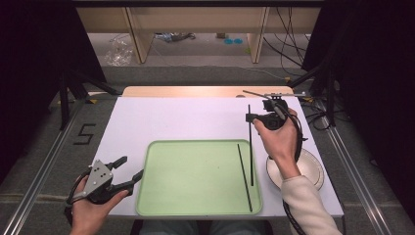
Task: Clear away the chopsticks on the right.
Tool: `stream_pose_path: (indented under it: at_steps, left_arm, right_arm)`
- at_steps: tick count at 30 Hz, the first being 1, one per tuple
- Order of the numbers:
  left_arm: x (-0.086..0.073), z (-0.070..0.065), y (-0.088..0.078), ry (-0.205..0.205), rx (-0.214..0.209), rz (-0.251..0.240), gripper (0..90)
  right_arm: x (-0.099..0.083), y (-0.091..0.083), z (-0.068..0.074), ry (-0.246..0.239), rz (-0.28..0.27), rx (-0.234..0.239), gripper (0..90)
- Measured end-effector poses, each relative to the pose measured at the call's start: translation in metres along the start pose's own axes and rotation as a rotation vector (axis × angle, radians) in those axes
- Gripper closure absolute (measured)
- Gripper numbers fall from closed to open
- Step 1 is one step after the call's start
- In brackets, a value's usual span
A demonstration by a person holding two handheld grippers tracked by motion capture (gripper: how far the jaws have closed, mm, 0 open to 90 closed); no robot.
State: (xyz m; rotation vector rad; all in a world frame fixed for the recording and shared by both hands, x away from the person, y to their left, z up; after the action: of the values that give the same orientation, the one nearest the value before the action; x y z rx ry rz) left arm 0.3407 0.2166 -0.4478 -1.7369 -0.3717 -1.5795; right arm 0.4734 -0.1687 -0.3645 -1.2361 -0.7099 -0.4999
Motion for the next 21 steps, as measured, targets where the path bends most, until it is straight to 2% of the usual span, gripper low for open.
stream_pose_path:
  at_steps: [1, 2, 3, 5, 8, 9, 11, 12, 13, 14, 15, 16, 17, 18, 20, 21]
  left_arm:
    - [0.0, 0.0, 0.0, 0.0, 0.0, 0.0, 30.7]
    - [0.0, 0.0, 0.0, -0.001, 0.001, -0.002, 30.8]
    - [0.0, 0.0, 0.0, 0.001, 0.001, 0.0, 30.8]
    - [0.0, 0.0, 0.0, 0.0, 0.0, 0.0, 30.7]
    - [0.0, 0.0, 0.0, 0.0, 0.001, -0.001, 30.8]
    - [0.0, 0.0, 0.0, 0.0, 0.001, -0.001, 30.8]
    - [0.0, 0.0, 0.0, 0.0, 0.0, -0.001, 30.9]
    - [0.0, 0.0, 0.0, 0.0, 0.0, -0.001, 30.9]
    - [0.0, 0.0, 0.0, 0.001, 0.001, 0.0, 30.9]
    - [0.0, 0.0, 0.0, 0.001, 0.0, -0.001, 30.9]
    - [0.0, 0.0, 0.0, 0.001, 0.0, 0.0, 30.9]
    - [0.0, 0.0, 0.0, 0.001, 0.0, 0.0, 30.9]
    - [0.0, 0.0, 0.0, 0.001, 0.0, 0.0, 30.9]
    - [0.0, 0.0, 0.0, 0.002, 0.001, -0.001, 30.9]
    - [0.0, 0.0, 0.0, 0.003, 0.001, -0.001, 30.9]
    - [0.0, 0.0, 0.0, 0.001, 0.0, -0.001, 30.9]
  right_arm:
    - [0.0, 0.0, 0.0, 0.0, 0.0, 0.0, 88.0]
    - [-0.005, 0.003, 0.002, 0.023, 0.051, -0.01, 88.0]
    - [-0.005, 0.006, 0.002, 0.01, 0.043, -0.006, 88.0]
    - [-0.007, 0.008, 0.003, 0.019, 0.059, -0.013, 88.0]
    - [-0.012, 0.017, -0.001, -0.025, 0.088, -0.031, 88.0]
    - [-0.012, 0.017, -0.001, -0.025, 0.088, -0.031, 88.0]
    - [-0.017, 0.023, -0.003, 0.006, 0.127, -0.049, 88.0]
    - [-0.017, 0.023, -0.003, 0.006, 0.127, -0.049, 88.0]
    - [-0.019, 0.026, -0.006, -0.015, 0.126, -0.063, 88.0]
    - [-0.021, 0.028, -0.007, -0.014, 0.135, -0.079, 88.0]
    - [-0.025, 0.033, -0.008, 0.007, 0.175, -0.084, 88.0]
    - [-0.025, 0.033, -0.008, 0.007, 0.175, -0.084, 88.0]
    - [-0.029, 0.038, -0.01, 0.016, 0.19, -0.111, 88.0]
    - [-0.031, 0.041, -0.011, 0.023, 0.206, -0.108, 88.0]
    - [-0.033, 0.044, -0.012, 0.023, 0.203, -0.117, 88.0]
    - [-0.037, 0.048, -0.015, 0.017, 0.224, -0.125, 87.9]
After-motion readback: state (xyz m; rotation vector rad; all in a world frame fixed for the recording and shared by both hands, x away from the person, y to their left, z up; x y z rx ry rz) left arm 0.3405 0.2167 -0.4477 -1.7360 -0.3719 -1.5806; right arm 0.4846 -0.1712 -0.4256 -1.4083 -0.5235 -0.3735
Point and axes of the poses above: each handheld gripper's, and its own axes: y roughly forward along the jaws, x roughly out of its top, z roughly to its left, the point moved 6 cm from there along y, roughly forward along the jaws, and after that the axes turned 12 degrees about -x, right-handed, at the moved point
